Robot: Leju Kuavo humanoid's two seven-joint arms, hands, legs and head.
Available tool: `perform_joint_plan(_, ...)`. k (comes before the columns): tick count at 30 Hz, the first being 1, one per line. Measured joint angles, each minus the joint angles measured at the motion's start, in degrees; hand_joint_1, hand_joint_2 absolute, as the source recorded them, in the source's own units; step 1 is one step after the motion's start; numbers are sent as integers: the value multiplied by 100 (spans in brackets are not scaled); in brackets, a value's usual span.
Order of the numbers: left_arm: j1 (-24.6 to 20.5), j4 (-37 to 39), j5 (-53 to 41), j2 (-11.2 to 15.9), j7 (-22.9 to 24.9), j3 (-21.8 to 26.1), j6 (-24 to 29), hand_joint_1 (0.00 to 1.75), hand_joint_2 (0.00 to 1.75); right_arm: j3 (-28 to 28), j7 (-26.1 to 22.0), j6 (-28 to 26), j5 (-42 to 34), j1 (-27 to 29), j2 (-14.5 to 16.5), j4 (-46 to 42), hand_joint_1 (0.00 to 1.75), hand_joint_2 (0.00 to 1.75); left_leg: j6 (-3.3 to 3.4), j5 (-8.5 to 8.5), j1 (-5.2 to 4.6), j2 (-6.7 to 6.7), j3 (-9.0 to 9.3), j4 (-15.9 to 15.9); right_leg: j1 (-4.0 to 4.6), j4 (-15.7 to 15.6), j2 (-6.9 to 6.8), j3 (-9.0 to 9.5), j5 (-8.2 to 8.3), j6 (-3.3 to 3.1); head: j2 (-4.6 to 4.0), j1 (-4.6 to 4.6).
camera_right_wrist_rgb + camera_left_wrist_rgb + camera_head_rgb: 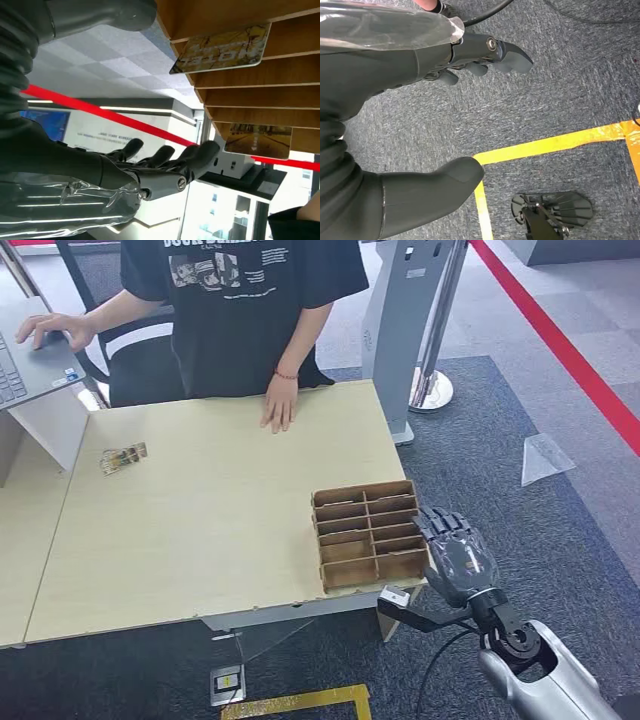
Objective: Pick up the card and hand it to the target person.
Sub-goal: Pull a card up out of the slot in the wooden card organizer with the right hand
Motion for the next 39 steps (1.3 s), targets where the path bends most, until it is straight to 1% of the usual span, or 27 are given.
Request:
perform_joint_plan(5, 1, -1, -6, -5, -2, -6, -5, 0, 175, 29, -9, -2, -2, -18, 30, 60, 56, 175, 3, 1, 0, -5, 1, -1, 1, -2, -5, 2, -1, 1, 0, 0)
perform_joint_plan(7, 1, 1, -13, -8, 4, -14, -11, 0, 175, 47, -23, -11, -5, -37, 45, 102, 65, 175, 5, -1, 1, -4, 1, 0, 1, -1, -5, 2, -1, 1, 0, 0)
perform_joint_plan(9, 0, 3, -22, -9, 12, -23, -19, 0, 175, 68, -37, -18, -10, -59, 65, 145, 69, 175, 3, 0, 1, -1, 1, -1, 1, -2, -2, 2, 0, 1, 0, 0)
perform_joint_plan(13, -2, 1, -37, -7, 9, -36, -27, 0, 175, 127, -79, -35, -31, -109, 105, 252, 68, 175, 3, 1, 1, 0, 2, -2, 1, -3, -1, 3, 1, 0, 0, 0)
perform_joint_plan(17, 0, 2, -44, -10, 3, -41, -26, 0, 175, 173, -114, -70, -63, -155, 142, 368, 76, 175, 3, 1, 1, 1, 3, -3, 2, -4, 1, 4, 2, 0, 0, 0)
perform_joint_plan(20, 0, 1, -49, -12, 1, -45, -28, 0, 175, 198, -134, -93, -80, -183, 161, 420, 75, 175, 1, 2, 1, 4, 3, -5, 2, -5, 3, 3, 3, 0, 0, 0)
perform_joint_plan(24, -1, 2, -63, -19, 2, -59, -30, 0, 175, 211, -143, -116, -98, -204, 172, 462, 79, 175, 1, 2, 1, 5, 3, -5, 1, -4, 5, 2, 4, 0, 0, 0)
perform_joint_plan(28, -6, 1, -91, -35, 4, -89, -36, 0, 175, 212, -137, -141, -114, -195, 189, 490, 79, 175, 4, 0, 1, 1, 2, -2, 1, -3, 0, 4, 1, 1, 0, 0)
perform_joint_plan(30, -13, 0, -105, -43, 10, -103, -42, 0, 175, 210, -130, -155, -118, -185, 199, 496, 87, 175, 2, 1, 1, 2, 2, -3, 1, -4, 1, 3, 2, 1, 0, 0)
perform_joint_plan(33, -29, 3, -121, -54, 28, -119, -50, 0, 175, 202, -122, -195, -128, -180, 215, 509, 111, 175, 1, 2, 1, 0, 3, -6, 0, -5, 0, 4, 2, 0, 0, 0)
perform_joint_plan(34, -35, 4, -126, -56, 35, -124, -52, 0, 175, 200, -125, -216, -136, -180, 221, 529, 116, 175, -1, 3, 0, 1, 2, -6, 0, -5, 1, 2, 3, 0, 0, 0)
perform_joint_plan(35, -41, 5, -131, -58, 41, -129, -55, 0, 175, 198, -129, -235, -144, -180, 227, 550, 117, 175, 2, 1, 1, -1, 1, -3, 1, -3, -2, 3, 1, 1, 0, 0)
perform_joint_plan(39, -51, 2, -134, -56, 45, -126, -60, 0, 175, 262, -206, -362, -219, -251, 231, 730, 112, 175, 2, 2, 2, -3, 2, -4, 2, -5, -3, 4, 2, 0, 0, 0)
